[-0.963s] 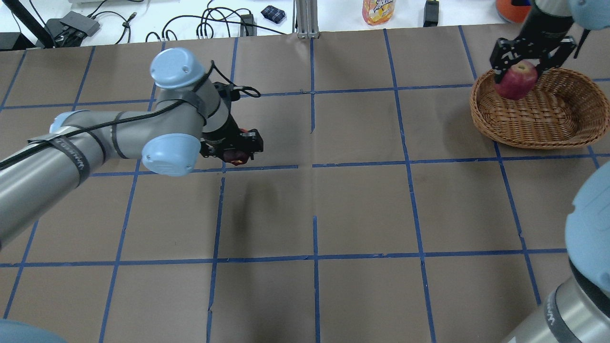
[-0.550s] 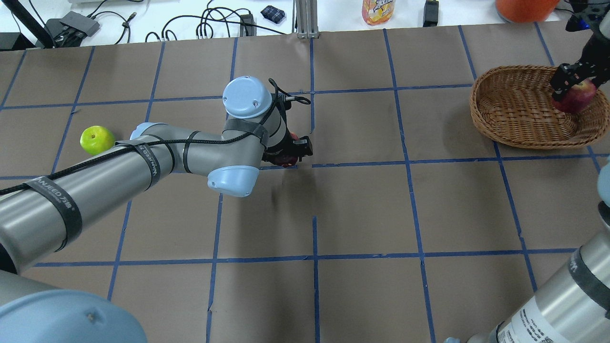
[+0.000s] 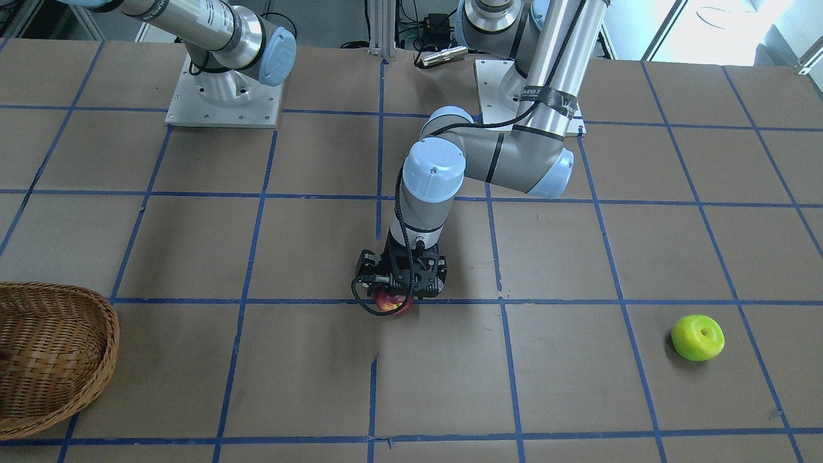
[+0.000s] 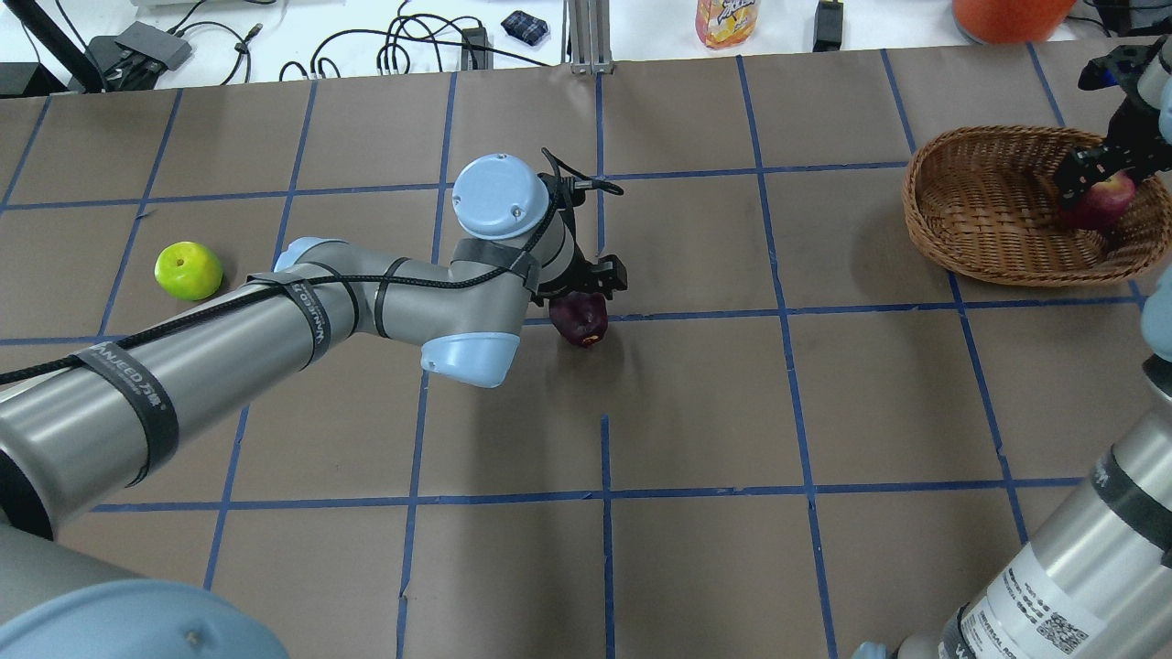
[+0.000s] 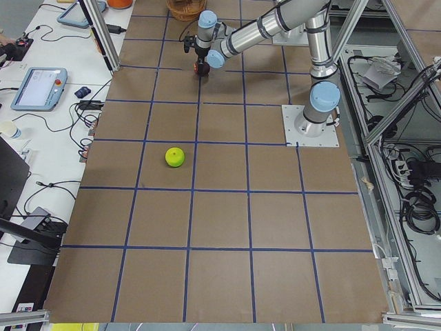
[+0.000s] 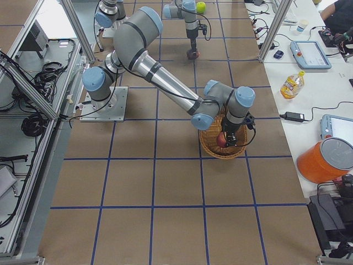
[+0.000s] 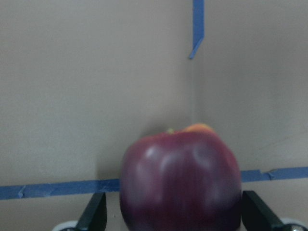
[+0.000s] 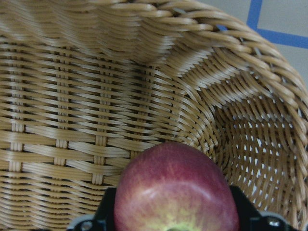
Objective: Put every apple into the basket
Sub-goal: 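Move the dark red apple to the table center and open the left gripper, then grasp the dark red apple with the right gripper while the left grasps the green apple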
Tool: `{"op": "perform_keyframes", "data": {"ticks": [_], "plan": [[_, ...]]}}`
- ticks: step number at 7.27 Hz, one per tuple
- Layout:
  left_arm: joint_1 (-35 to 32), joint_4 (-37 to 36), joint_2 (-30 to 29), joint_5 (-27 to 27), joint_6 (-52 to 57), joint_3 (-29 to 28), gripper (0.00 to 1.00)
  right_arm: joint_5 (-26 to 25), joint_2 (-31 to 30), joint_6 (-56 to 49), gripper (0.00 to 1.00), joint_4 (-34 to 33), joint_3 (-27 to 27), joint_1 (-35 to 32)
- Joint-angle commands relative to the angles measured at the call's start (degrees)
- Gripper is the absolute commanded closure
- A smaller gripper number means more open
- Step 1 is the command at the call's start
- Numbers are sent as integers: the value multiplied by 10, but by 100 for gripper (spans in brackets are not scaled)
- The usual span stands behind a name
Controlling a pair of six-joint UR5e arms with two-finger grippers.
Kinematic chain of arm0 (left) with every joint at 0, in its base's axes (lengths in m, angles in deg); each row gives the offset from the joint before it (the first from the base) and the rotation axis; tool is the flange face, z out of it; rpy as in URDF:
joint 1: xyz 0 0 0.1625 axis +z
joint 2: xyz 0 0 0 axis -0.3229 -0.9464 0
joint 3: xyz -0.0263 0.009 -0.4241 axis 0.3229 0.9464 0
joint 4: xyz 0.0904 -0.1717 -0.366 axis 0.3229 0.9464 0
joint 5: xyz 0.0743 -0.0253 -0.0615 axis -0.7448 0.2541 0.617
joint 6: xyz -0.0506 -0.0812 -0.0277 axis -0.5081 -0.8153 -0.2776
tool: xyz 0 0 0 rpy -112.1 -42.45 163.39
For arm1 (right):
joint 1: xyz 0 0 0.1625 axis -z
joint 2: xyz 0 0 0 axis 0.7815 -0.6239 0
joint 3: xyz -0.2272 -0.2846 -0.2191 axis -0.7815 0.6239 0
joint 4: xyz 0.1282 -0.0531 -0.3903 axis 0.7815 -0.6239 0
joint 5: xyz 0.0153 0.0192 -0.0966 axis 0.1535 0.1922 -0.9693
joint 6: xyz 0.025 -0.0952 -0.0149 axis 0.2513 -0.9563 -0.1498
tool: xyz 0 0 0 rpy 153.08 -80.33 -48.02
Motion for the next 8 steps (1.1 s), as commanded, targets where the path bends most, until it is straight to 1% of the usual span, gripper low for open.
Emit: {"op": "perform_keyframes", "data": {"ticks": [1,2,3,4,5,6,7,8], "plan": [[53,27,36,22,11,-1,0,-2,3,-1,0,2,-1,1],[94,47,60,62,26,-4,0,-20,1,0,0,14,-1,1],[157,123,75,78,80,-16,0,-24,-8,0,0,57,12,0],[211,178,84,76,157,-29,0,-21,-45,1,0,102,13,-6],[264,204,88,69,245,-37,0,8,-94,6,0,155,12,-26],[308,221,92,68,303,-33,0,34,-124,42,0,188,11,-71],[346,223,83,58,347,-42,0,40,-146,104,0,219,10,-131],[389,222,73,-3,456,-44,0,45,-160,153,0,222,8,-204]]}}
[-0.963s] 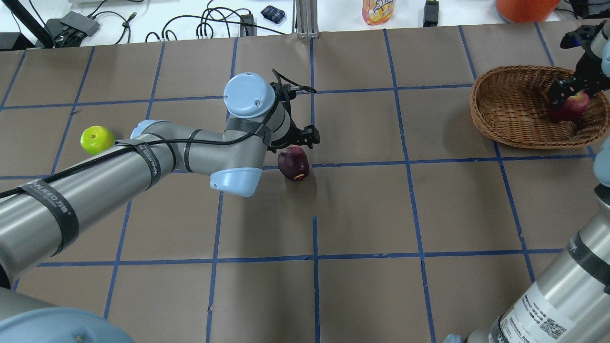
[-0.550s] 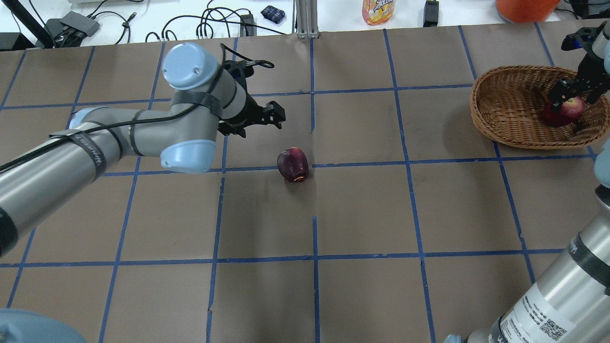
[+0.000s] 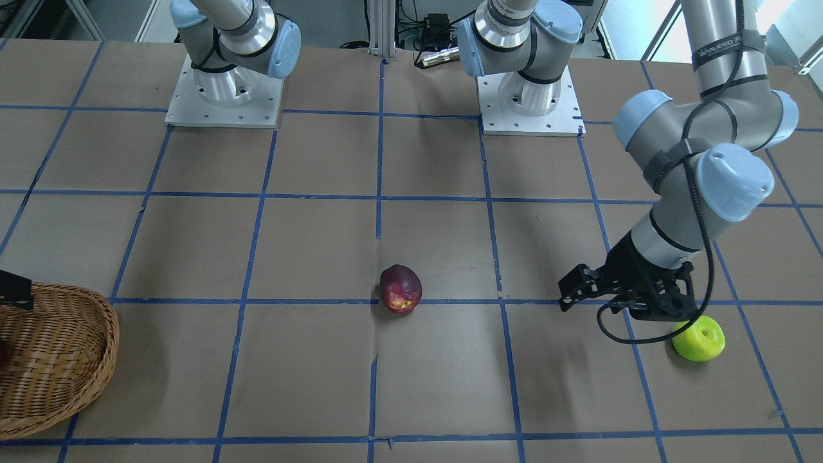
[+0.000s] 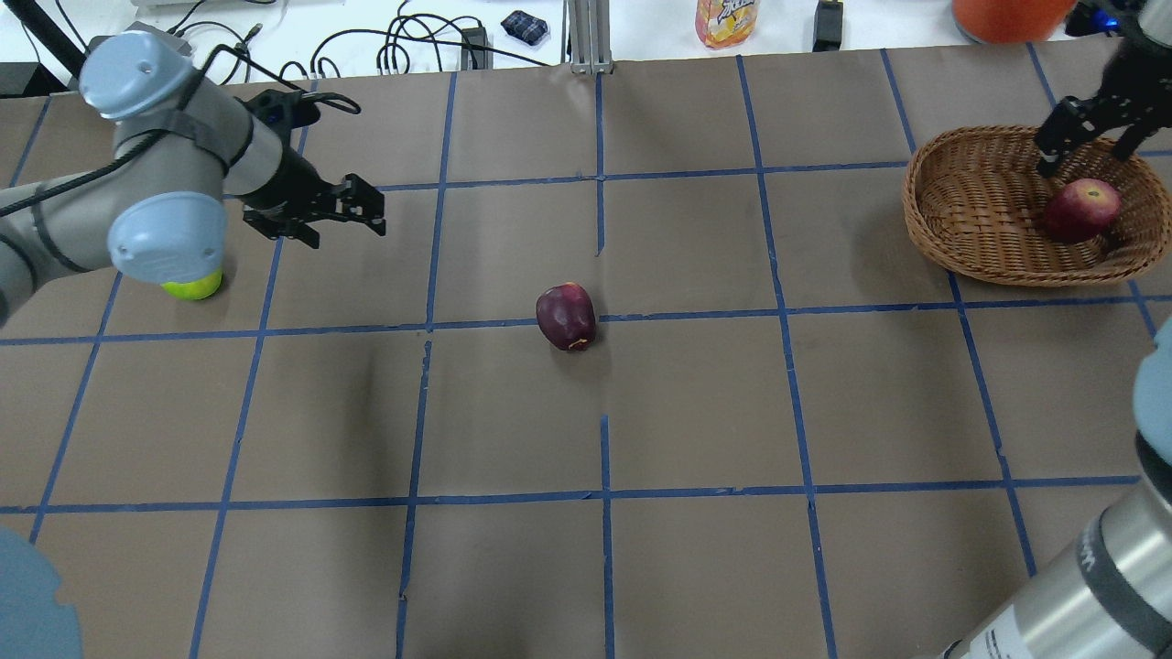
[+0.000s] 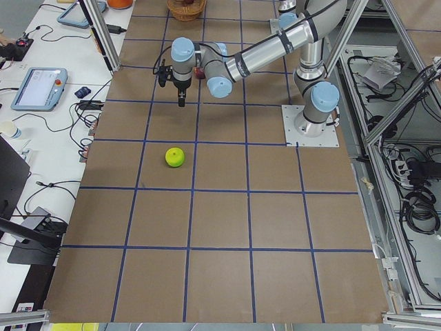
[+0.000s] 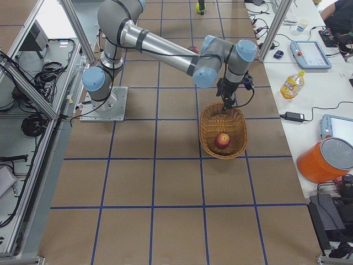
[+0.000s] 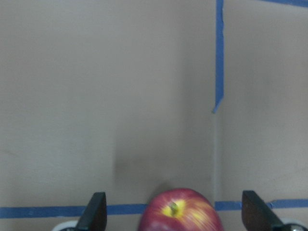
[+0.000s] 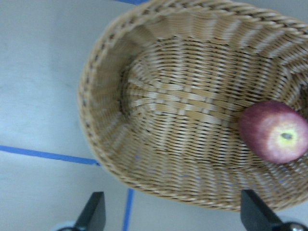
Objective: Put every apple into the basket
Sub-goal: 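Grasp the dark red apple with the right gripper while the left grasps the green apple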
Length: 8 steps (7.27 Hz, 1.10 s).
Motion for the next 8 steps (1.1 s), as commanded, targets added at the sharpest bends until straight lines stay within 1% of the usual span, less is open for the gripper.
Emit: {"op": "perform_keyframes", "data": {"ticks": [1,2,3,4,5,7,8], "plan": [[83,3,-18,-74,191,-27,0,28,-23,108,0,19,-3,-150],[92,20,-42,-113,220,-74,0,56,-17,163,0,13,-4,-203],[95,23,-81,-123,217,-105,0,98,-4,228,0,11,-4,-251],[101,23,-124,-130,218,-130,0,105,11,248,0,-7,-5,-294],[102,19,-147,-131,217,-139,0,105,25,265,0,-41,-8,-336],[115,18,-171,-123,222,-152,0,106,59,346,0,-118,-31,-408],[128,18,-175,-121,221,-151,0,104,74,358,0,-169,-58,-424]]}}
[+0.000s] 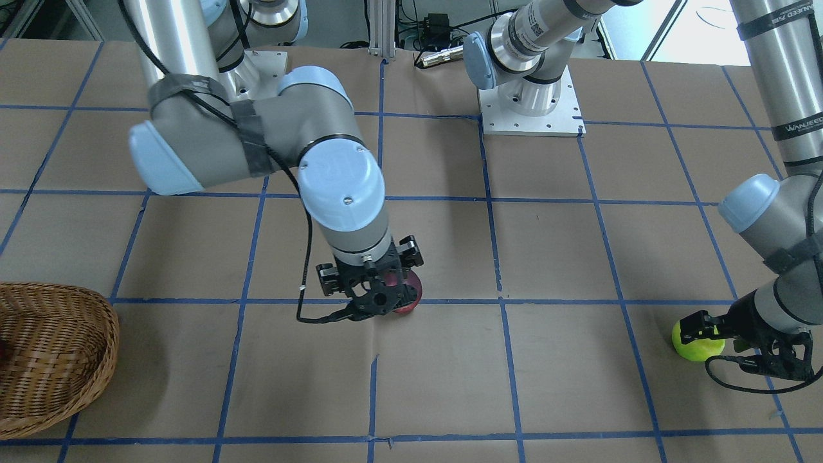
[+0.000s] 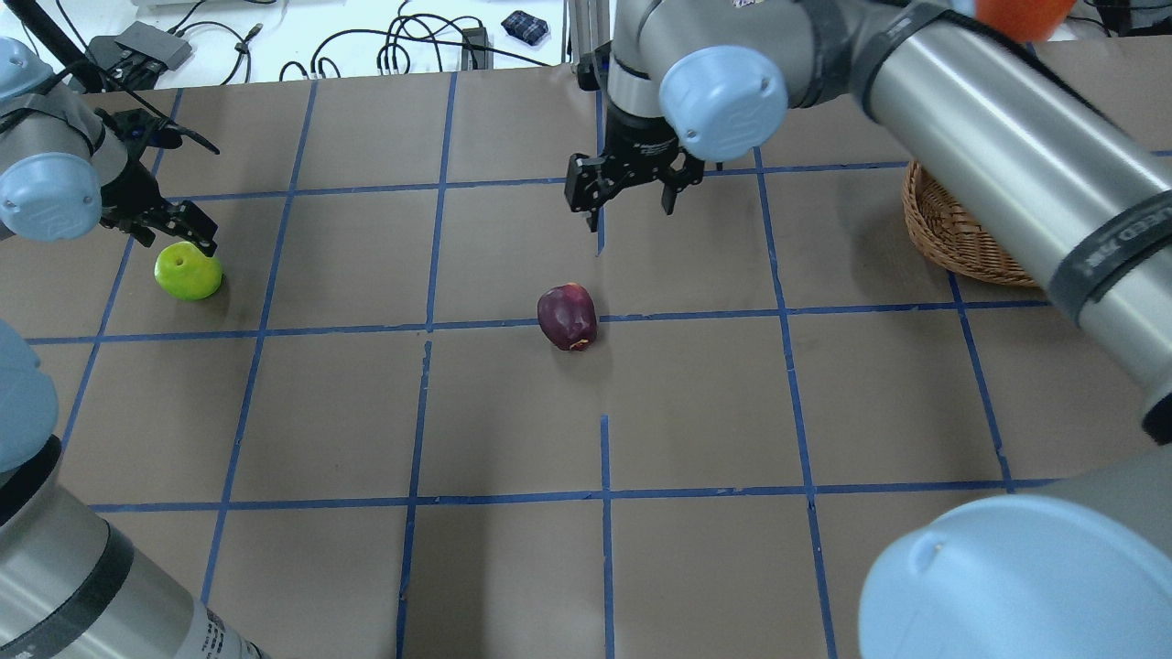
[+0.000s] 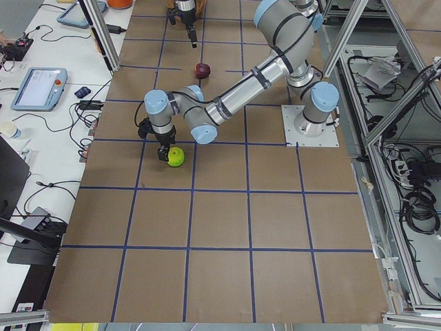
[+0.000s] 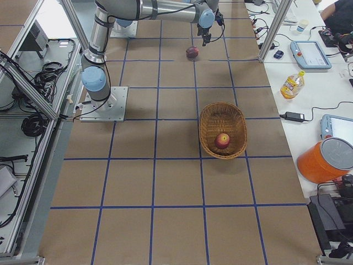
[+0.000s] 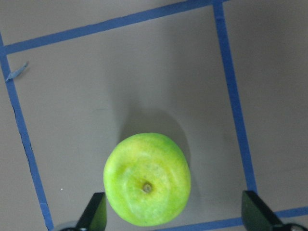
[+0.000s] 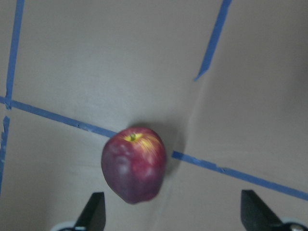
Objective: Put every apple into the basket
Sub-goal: 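Grasp the dark red apple with the right gripper while the left grasps the green apple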
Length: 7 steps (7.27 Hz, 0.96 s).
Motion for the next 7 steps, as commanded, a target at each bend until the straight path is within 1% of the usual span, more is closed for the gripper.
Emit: {"op": "perform_keyframes", "data": {"ticks": [1,2,3,4,6,7], "plan": [[17,0,-13,5,-1,1,0,-2,20,33,0,-94,-58,-39],[15,5,-14,28,-15,13,0,-8,22,28,0,-126,-80,-40],[15,6,-14,31,-55,18,0,-11,24,32,0,-139,-85,-40],[16,6,-14,31,-56,19,0,-13,25,28,0,-138,-89,-40],[11,8,1,12,-49,7,99,-12,30,31,0,-144,-109,-40],[-1,27,16,12,-50,7,100,-13,31,29,0,-157,-117,-40]]}}
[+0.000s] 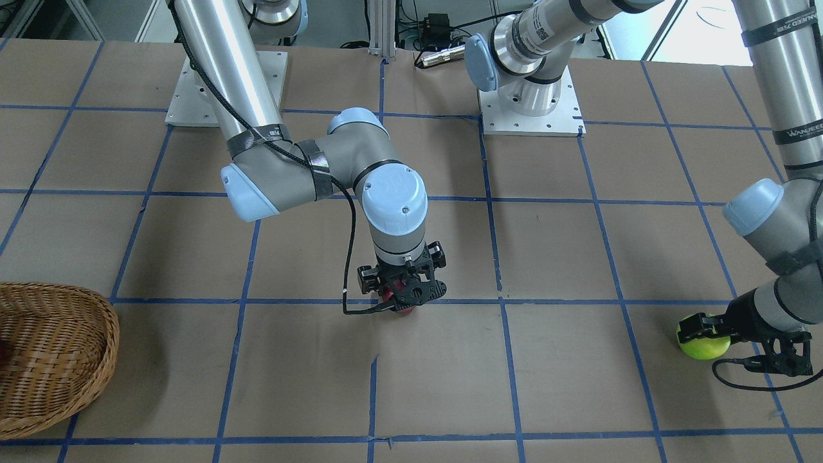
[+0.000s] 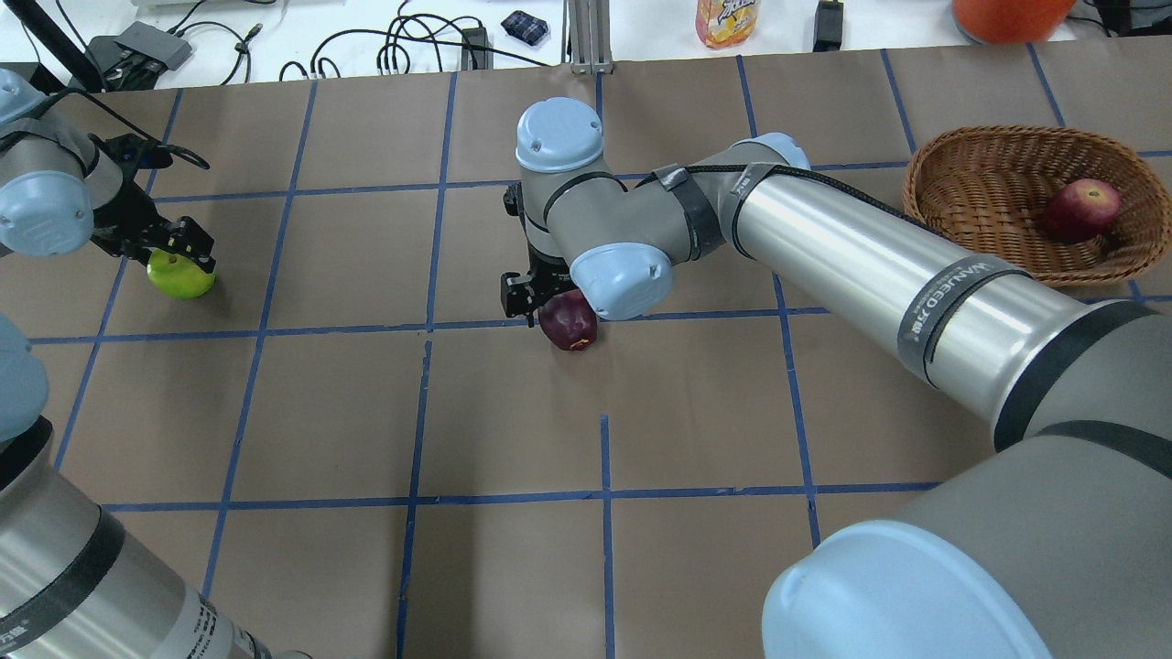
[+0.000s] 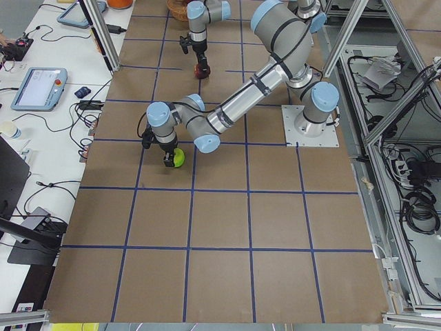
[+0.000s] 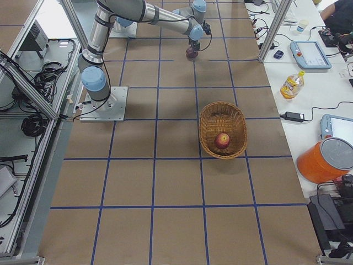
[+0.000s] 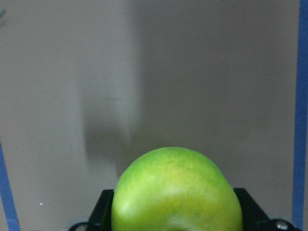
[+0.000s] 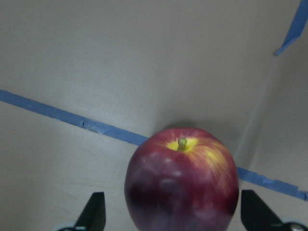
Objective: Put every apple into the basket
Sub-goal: 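Carry dark red apple to basket with right gripper while left moves green apple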
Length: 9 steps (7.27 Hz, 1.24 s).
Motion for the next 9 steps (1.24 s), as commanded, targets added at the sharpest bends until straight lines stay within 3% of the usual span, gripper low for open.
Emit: {"op": "perform_keyframes", "data": {"ticks": [1,2,3,4,5,7,8,9], "plan": [[-26,28,38,-2,-4,10,100,-1,6,-1,0,-16,-18,0],[-55,46,57,2,-28,25,100,-3,12,1,16,-40,-19,0],[-97,60,81,18,-41,57,100,-4,10,3,88,-40,-17,5],[-136,56,100,26,-83,78,100,-4,4,1,100,-33,-10,24],[-169,53,110,30,-141,88,100,-2,-23,0,100,-30,-8,57],[-253,53,128,49,-228,88,100,-2,-108,-8,100,77,-6,173],[-305,51,127,99,-298,87,100,-3,-136,-20,100,97,-6,235],[-366,10,113,116,-406,77,100,-19,-147,-49,100,108,-6,297]]}}
